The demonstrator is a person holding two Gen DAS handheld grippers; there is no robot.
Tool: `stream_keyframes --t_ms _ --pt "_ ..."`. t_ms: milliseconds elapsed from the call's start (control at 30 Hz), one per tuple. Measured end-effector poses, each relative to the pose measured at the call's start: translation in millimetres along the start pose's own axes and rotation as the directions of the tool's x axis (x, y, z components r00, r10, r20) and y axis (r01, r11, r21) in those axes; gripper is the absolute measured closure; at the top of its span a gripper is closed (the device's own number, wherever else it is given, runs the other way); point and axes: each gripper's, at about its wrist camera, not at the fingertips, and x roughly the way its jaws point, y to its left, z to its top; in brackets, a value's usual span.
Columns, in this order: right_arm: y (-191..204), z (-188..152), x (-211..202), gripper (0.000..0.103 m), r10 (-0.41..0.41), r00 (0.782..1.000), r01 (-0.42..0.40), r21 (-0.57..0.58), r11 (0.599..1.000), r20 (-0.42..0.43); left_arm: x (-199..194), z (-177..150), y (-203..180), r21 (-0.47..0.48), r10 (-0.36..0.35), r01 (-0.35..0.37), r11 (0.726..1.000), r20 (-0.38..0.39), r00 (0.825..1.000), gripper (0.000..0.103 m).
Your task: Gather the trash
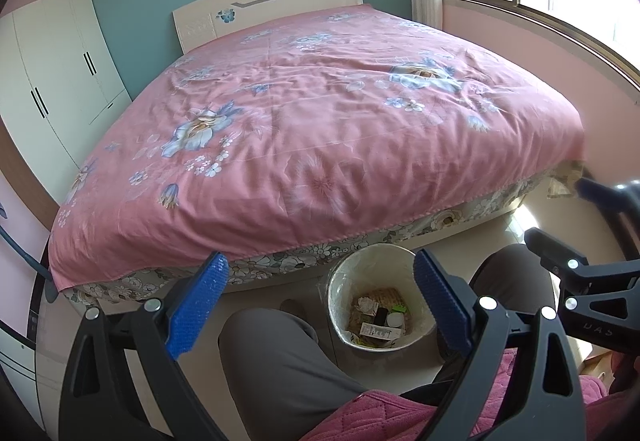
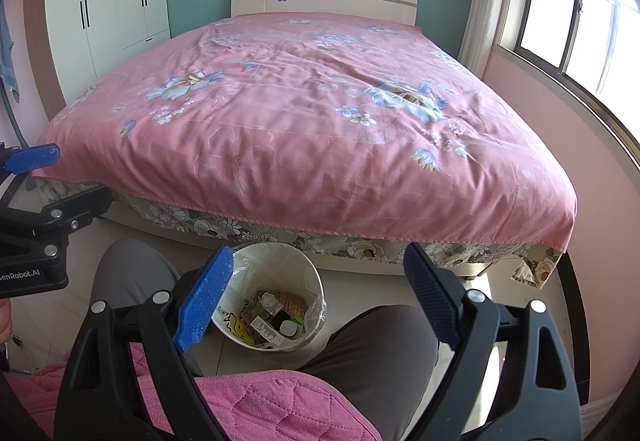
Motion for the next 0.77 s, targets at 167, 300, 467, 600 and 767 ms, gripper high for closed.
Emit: stream_keyframes --t_ms 167,300,467,600,767 --pt "-0.5 0.0 0.5 0.017 0.001 1.000 -0.001 0.000 1.000 0.000 -0.3 -0.2 1.7 0.000 -0.012 0.012 1.000 0.006 1.000 0.008" --pt "0.4 -1.4 0.6 0.017 0.001 1.000 -0.001 -0.004 1.000 0.005 -3.0 1.3 -1.0 0.009 -0.015 0.015 1.000 0.018 1.000 0.008" --pt "1.0 -3.0 0.3 0.017 0.002 1.000 -0.002 -0.003 1.000 0.004 -4.2 0.4 -2.1 0.011 -0.007 0.007 1.000 0.020 1.000 0.008" --pt "0.8 -3.2 0.5 0.017 0.002 1.000 -0.002 -0.004 1.000 0.006 -7.9 0.4 -1.1 0.002 0.011 -0.011 1.000 0.027 1.000 0.008" --pt "1.2 -3.6 0.6 0.017 0.003 1.000 -0.003 -0.005 1.000 0.006 -8.4 1.3 -0.5 0.005 0.005 -0.005 1.000 0.029 1.000 0.008"
